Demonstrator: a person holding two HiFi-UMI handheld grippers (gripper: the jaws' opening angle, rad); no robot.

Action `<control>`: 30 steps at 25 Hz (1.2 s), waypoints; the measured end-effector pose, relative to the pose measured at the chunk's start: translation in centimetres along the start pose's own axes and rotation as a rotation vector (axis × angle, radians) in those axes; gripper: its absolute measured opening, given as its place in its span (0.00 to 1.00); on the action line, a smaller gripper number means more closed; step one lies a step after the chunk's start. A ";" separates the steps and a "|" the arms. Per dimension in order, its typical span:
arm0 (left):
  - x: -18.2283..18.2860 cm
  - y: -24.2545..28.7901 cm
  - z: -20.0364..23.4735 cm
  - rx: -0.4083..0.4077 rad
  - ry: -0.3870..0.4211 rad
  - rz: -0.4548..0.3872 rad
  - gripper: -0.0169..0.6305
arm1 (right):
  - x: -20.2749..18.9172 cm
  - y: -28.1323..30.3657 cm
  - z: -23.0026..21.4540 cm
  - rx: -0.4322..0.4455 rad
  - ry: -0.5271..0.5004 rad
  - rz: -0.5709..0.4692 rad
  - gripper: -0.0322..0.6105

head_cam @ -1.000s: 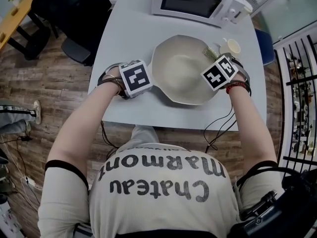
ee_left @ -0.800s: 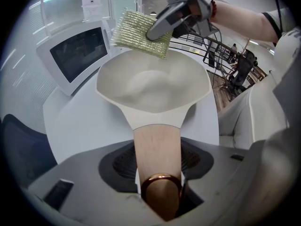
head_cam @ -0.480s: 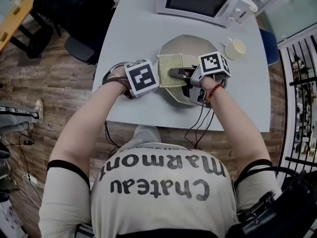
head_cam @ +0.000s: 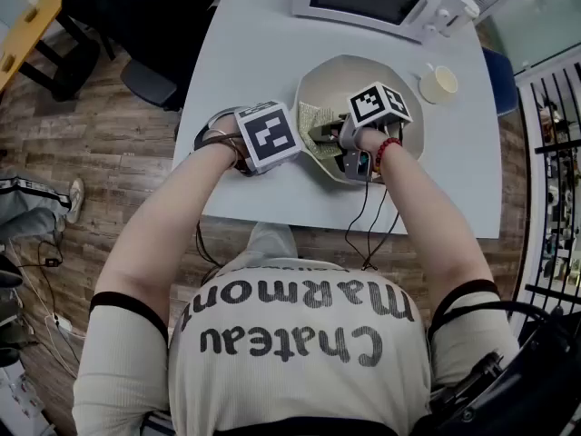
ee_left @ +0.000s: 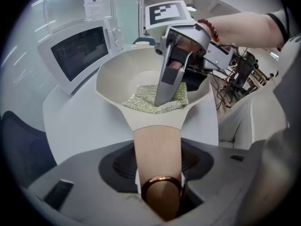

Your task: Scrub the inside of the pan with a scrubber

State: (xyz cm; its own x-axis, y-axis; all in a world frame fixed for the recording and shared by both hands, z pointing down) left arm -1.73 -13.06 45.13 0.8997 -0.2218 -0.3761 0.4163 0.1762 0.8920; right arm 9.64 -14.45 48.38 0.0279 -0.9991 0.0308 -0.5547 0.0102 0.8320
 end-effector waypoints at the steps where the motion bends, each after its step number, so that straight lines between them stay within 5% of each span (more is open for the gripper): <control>1: 0.1 0.1 0.0 0.000 -0.003 0.001 0.36 | 0.0 0.1 -0.2 -0.018 -0.019 0.023 0.14; 12: -0.1 0.6 -0.7 -0.051 -0.074 0.002 0.36 | -1.7 -0.6 -1.5 -0.300 -0.322 0.243 0.14; 20: 0.0 1.1 -1.2 -0.085 -0.111 -0.008 0.36 | -3.5 -2.6 -2.1 -0.250 -0.293 0.300 0.13; 30: -0.4 1.0 -1.6 -0.105 -0.153 0.008 0.36 | -4.8 -5.0 -3.2 -0.377 -0.437 0.343 0.13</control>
State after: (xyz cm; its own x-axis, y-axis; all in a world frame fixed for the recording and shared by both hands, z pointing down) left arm -1.50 -11.27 45.77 0.8760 -0.3615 -0.3193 0.4277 0.2761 0.8607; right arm 14.92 -9.61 45.79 -0.4816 -0.8603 0.1671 -0.1410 0.2643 0.9541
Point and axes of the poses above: the fingertips, and each gripper's own axes: y forward along the fingers, z to its left, x out of its top, the point moved 6 cm from there along -y, backward along the fingers, and after that the axes turned 15 degrees about -x, right-handed, at the moved point
